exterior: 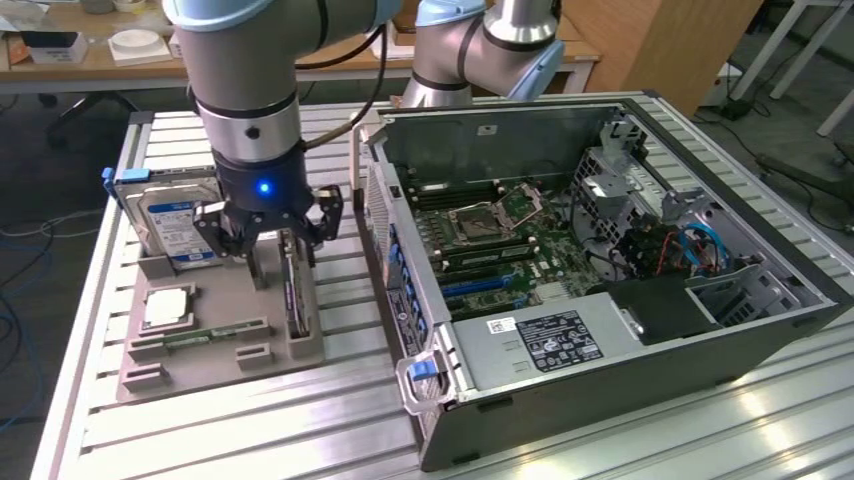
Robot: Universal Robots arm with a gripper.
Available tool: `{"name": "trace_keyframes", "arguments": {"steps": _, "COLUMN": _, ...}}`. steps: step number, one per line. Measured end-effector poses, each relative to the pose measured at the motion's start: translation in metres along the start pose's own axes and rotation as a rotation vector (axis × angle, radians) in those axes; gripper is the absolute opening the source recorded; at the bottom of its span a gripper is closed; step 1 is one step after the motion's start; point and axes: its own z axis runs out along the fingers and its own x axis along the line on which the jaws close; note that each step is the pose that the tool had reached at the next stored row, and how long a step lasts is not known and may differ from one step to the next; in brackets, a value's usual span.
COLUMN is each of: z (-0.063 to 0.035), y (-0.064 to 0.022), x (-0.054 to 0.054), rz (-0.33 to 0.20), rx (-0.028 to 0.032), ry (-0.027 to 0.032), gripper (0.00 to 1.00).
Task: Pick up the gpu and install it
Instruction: 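Pick up the gpu and move the gpu toward the slot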
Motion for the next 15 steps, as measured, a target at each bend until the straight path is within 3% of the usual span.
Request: {"name": "trace_keyframes", "arguments": {"steps": 15, "z": 0.0216, "y": -0.0011, "x": 0.0, "rz": 0.0, "rx": 0.0, "ry": 0.0, "gripper": 0.67}}
